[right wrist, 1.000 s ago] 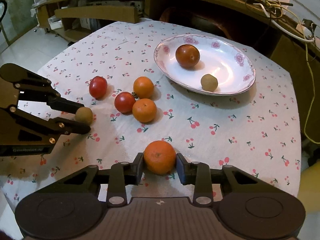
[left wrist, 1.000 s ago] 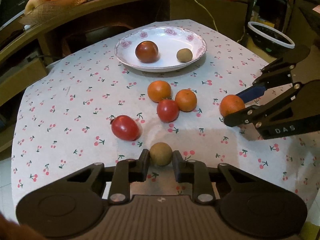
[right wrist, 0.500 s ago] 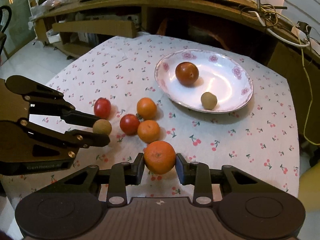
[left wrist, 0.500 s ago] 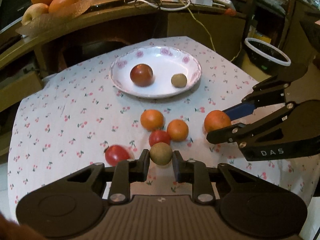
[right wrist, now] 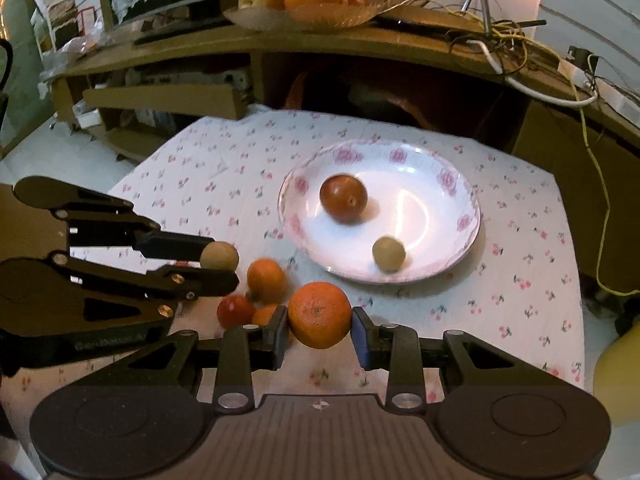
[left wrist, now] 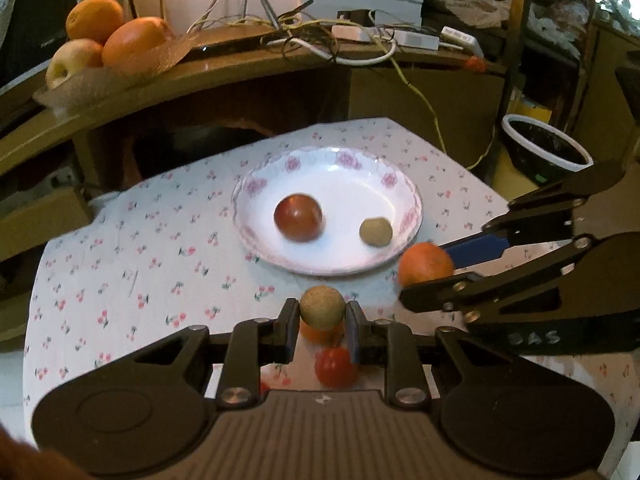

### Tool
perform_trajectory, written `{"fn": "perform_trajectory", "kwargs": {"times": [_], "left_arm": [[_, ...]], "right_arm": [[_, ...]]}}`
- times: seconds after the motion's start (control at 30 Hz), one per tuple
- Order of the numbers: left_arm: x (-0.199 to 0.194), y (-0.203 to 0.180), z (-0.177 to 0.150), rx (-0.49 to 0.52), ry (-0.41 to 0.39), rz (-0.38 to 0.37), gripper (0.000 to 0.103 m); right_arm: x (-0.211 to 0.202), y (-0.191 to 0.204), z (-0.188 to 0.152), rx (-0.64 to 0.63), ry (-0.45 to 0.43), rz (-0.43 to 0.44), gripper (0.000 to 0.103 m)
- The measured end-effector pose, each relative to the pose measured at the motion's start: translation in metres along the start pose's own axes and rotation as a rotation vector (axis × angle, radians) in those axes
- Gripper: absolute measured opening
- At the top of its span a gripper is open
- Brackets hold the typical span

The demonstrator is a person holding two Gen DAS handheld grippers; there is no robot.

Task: Organize fruits
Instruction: 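Carry both fruits over the white plate and open both tools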

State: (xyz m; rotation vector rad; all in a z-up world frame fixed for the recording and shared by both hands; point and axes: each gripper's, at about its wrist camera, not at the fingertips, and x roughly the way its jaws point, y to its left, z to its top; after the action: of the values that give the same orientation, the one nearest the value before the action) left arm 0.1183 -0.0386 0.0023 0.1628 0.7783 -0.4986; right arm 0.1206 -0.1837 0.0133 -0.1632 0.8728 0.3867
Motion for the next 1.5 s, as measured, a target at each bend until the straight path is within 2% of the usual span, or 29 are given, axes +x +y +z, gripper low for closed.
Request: {"fn": "perform_trajectory", "kwargs": {"times": [0.43, 1.03, 1.5], "left_arm": [[0.031, 0.002, 0.024, 0.004, -0.021, 0.006, 0.029], [0.058, 0.008, 0.027, 0.017, -0.013, 0.019, 0.03], [0.063, 0.013, 0.03, -0.007, -0.012, 0.026, 0.031]], "right_arm": [[0.021, -0.025, 0.018, 0.068, -0.023, -0.058, 0.034], [0.044, -0.037, 0.025, 0.049, -0.026, -0.091, 0.035], [0.051, -0.038, 0.027, 0.048, -0.026, -0.107, 0.038]]}}
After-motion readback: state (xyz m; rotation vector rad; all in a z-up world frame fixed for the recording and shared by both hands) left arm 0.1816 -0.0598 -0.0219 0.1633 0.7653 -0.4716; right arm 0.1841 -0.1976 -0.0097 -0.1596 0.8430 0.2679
